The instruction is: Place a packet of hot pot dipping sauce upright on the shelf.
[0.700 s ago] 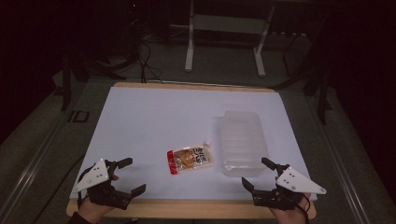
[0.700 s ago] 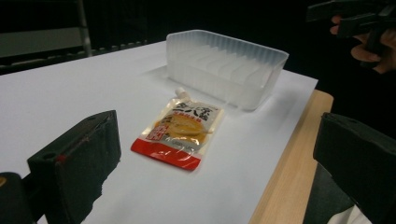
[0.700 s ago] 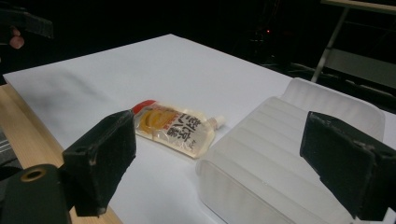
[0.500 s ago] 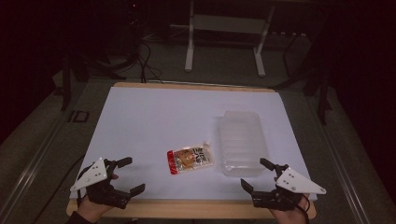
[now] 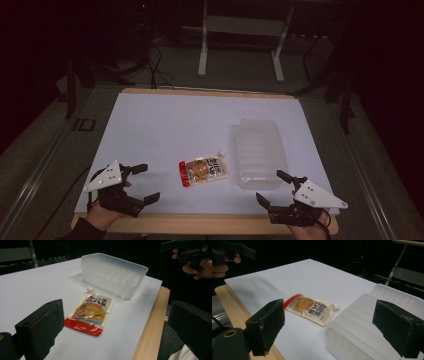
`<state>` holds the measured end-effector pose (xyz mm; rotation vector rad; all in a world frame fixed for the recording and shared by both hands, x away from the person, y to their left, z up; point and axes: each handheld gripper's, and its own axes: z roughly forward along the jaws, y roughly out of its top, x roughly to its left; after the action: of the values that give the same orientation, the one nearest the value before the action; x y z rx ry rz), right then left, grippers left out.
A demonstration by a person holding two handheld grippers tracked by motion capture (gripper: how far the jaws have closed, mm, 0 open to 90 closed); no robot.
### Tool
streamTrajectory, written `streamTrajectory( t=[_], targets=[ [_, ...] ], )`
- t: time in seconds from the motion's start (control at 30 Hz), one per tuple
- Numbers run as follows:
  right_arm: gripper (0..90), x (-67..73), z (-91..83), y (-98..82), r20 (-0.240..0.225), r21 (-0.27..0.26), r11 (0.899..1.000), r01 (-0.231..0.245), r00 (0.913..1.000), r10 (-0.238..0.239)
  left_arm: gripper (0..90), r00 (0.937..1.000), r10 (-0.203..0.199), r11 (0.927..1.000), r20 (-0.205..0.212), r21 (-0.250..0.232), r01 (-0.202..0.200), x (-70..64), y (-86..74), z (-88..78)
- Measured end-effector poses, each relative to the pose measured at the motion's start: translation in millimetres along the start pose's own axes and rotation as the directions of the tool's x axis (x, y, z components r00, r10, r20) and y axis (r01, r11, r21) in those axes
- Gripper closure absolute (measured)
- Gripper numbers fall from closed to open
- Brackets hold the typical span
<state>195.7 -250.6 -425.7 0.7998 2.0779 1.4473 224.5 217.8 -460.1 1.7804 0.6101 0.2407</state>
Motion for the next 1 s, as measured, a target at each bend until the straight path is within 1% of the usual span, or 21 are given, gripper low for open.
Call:
streamTrajectory(
  t=[0.03,0.07,0.13,0.17,0.2,0.27,0.3,0.33,0.43,0.47,0.5,0.57,0.63,0.67,0.73,0.77,0.8,0.87,0.9,0.93,1.0],
  targets=[
    [10.5,0.0,0.0,0.0,0.0,0.0,1.0,0.0,1.0,0.0,1.2,1.0,0.0,1.0,0.0,0.0,0.0,0.0,0.0,0.0],
    [10.4,0.0,0.0,0.0,-0.004,0.001,1.0,-0.003,1.0,0.003,1.2,0.9999,0.009,0.9999,0.009,0.008,-0.009,1.6,2.7,7.0],
    [10.5,0.5,0.3,0.1,-0.002,0.003,1.0,0.002,1.0,-0.002,1.3,0.9997,0.018,0.9997,0.015,0.017,-0.018,3.6,5.0,13.8],
    [10.5,0.5,0.5,-0.1,-0.001,0.004,1.0,-0.001,1.0,0.001,1.3,0.9995,0.017,0.9995,0.027,0.024,-0.017,5.0,6.2,17.5],
    [10.5,0.0,0.9,-0.3,-0.003,0.005,1.0,0.0,1.0,0.0,1.9,0.9995,0.024,0.9992,0.022,0.032,-0.025,6.4,7.3,21.4],
    [10.5,-0.4,1.2,-0.7,-0.007,0.014,1.0,-0.005,1.0,0.005,2.1,0.999,0.031,0.9984,0.033,0.047,-0.032,9.8,9.4,29.2],
    [10.6,-0.7,1.4,-0.9,-0.008,0.014,1.0,-0.007,0.9999,0.007,2.1,0.9989,0.035,0.9978,0.03,0.054,-0.037,11.5,10.2,33.3],
    [10.6,-1.0,1.6,-1.0,-0.013,0.013,1.0,-0.008,0.9999,0.008,2.2,0.9985,0.034,0.9976,0.042,0.059,-0.037,13.7,10.7,37.3],
    [11.1,-1.4,0.8,-1.0,-0.011,0.008,1.0,-0.01,0.9999,0.01,3.8,0.9985,0.03,0.9967,0.045,0.074,-0.033,19.4,10.5,51.3],
    [11.1,-1.3,0.4,-1.0,-0.009,0.003,1.0,-0.015,0.9999,0.015,3.8,0.9988,0.032,0.9963,0.036,0.078,-0.034,20.6,10.3,56.1],
    [11.1,-1.7,0.3,-1.0,-0.014,-0.001,1.0,-0.013,0.9998,0.013,4.0,0.9983,0.032,0.996,0.049,0.081,-0.036,22.3,10.5,60.4],
    [11.1,-1.5,0.0,-1.1,-0.016,-0.003,1.0,-0.012,0.9998,0.012,4.8,0.9979,0.042,0.9943,0.05,0.095,-0.047,24.3,11.9,68.5],
    [11.1,-1.2,0.4,-1.2,-0.02,0.003,1.0,-0.003,0.9998,0.003,5.2,0.9972,0.045,0.993,0.061,0.106,-0.051,27.0,13.6,75.3],
    [11.1,-1.0,0.6,-1.3,-0.022,0.003,1.0,-0.001,0.9998,0.001,5.5,0.9964,0.042,0.9923,0.073,0.113,-0.05,28.5,14.2,78.6],
    [11.1,-0.7,1.0,-1.4,-0.024,0.004,1.0,0.003,0.9997,-0.003,6.6,0.996,0.044,0.9903,0.078,0.128,-0.054,31.4,15.0,85.3],
    [11.5,-0.7,1.1,-1.5,-0.025,0.004,1.0,0.003,0.9997,-0.003,8.2,0.9949,0.043,0.9897,0.091,0.132,-0.055,32.8,15.1,88.5],
    [13.4,-0.8,0.9,-1.5,-0.028,0.004,1.0,0.003,0.9996,-0.003,9.9,0.9948,0.047,0.9884,0.09,0.14,-0.059,34.2,15.5,91.9],
    [13.3,-1.0,0.5,-1.5,-0.03,0.003,1.0,0.003,0.9996,-0.003,13.3,0.9935,0.057,0.9857,0.099,0.152,-0.072,37.1,16.0,98.5],
    [13.3,-1.0,0.3,-1.5,-0.03,0.001,1.0,0.004,0.9995,-0.004,13.6,0.9936,0.062,0.9841,0.095,0.16,-0.077,38.9,16.4,102.2],
    [13.3,-0.8,0.1,-1.3,-0.029,0.0,1.0,0.004,0.9996,-0.004,15.0,0.9929,0.059,0.9828,0.104,0.168,-0.076,40.8,16.8,105.8],
    [13.3,-0.7,0.2,-1.2,-0.03,0.001,1.0,0.006,0.9995,-0.006,16.5,0.9929,0.068,0.9791,0.098,0.185,-0.085,44.0,17.2,113.2]
  ],
)
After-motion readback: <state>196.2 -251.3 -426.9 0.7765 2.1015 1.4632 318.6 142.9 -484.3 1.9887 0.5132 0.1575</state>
